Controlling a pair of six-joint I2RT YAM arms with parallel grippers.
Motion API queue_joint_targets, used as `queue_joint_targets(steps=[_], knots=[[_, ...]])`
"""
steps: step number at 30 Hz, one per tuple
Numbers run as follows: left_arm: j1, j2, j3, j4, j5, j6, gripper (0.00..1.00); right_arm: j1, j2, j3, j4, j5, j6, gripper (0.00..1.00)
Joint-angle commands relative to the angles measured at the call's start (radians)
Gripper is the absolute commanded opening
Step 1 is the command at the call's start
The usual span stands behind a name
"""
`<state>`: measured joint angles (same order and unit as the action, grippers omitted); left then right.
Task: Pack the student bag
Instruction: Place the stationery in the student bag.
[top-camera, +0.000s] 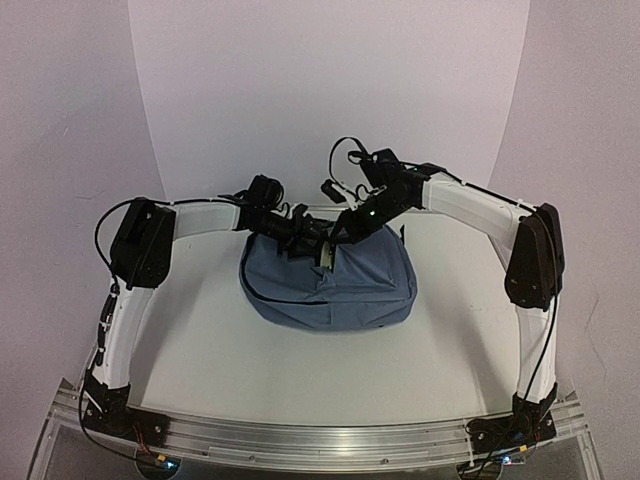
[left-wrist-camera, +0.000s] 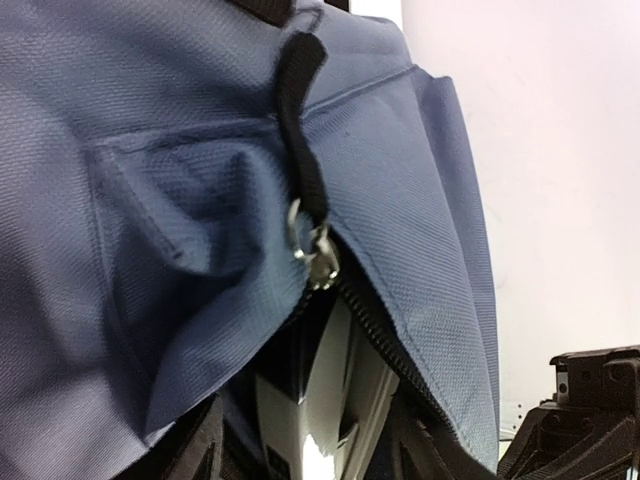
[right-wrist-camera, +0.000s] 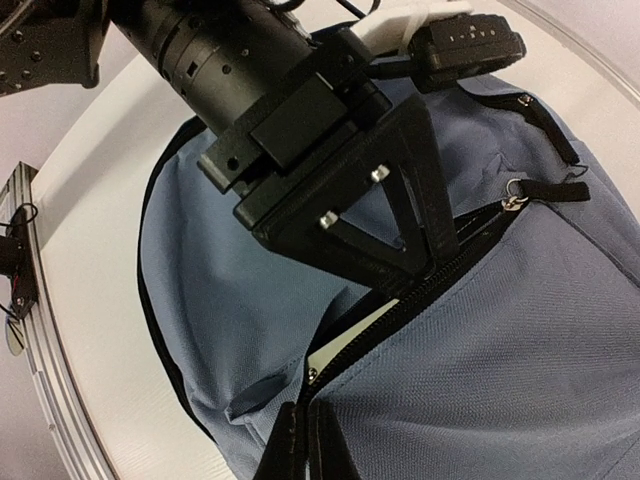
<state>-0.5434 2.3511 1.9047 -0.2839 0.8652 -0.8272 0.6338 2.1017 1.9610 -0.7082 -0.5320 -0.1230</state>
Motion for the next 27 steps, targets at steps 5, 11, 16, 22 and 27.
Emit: queue_joint_targets(steps=[5,11,16,22,27], knots=[[0.0,-0.123,-0.071,-0.023,-0.023,0.061,0.35,0.02,-0.049,-0.002,0.015,-0.083,-0.007,0.0],[-0.022,-0.122,-0.107,0.114,0.087,0.009,0.2,0.02,-0.038,0.008,0.016,-0.076,-0.002,0.0],[-0.049,-0.058,-0.048,0.168,0.15,-0.016,0.12,0.02,-0.022,0.044,0.016,-0.074,0.005,0.0],[-0.077,0.037,0.096,0.195,0.209,-0.028,0.08,0.02,-0.017,0.045,0.015,-0.083,0.007,0.0],[-0.076,0.012,0.076,0.142,0.172,0.01,0.12,0.019,-0.029,0.015,0.017,-0.076,0.005,0.0]])
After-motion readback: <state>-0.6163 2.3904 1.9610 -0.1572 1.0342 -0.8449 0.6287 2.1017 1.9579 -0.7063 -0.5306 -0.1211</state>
